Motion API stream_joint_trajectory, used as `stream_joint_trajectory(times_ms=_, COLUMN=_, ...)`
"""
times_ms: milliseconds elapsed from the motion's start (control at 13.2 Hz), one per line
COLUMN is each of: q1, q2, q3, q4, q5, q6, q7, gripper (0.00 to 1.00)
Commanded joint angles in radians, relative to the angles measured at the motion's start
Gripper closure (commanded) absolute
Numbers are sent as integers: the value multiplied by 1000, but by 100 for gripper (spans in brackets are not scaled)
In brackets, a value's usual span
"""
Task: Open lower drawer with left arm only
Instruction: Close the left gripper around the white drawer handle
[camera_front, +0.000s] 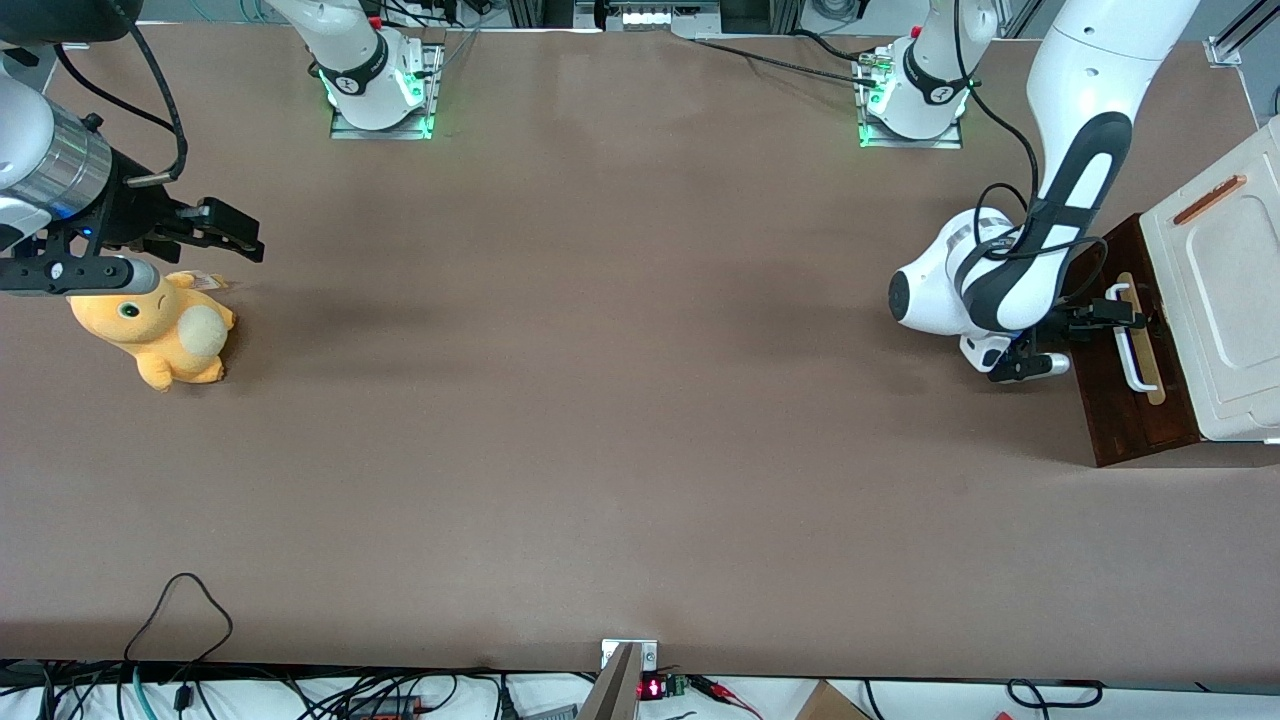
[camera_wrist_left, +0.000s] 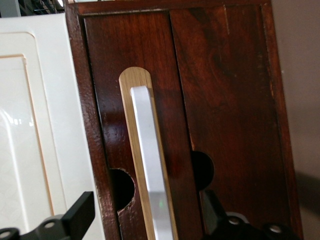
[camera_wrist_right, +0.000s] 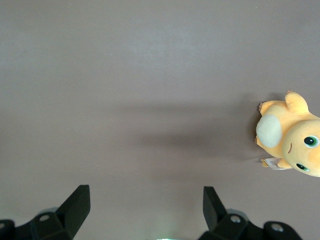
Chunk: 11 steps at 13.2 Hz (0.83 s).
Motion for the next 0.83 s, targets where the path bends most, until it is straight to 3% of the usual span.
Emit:
stream_joint_trajectory(times_ms=0, q1=21, q2=17, q3=-6, q4=-3, q5=29, q6=-23, q7=-34, gripper=13)
stream_joint_trajectory(times_ms=756, q1=35, q2=36, q3=-3, q4=-2, q5=49, q6=-24, q7=-54, gripper=41)
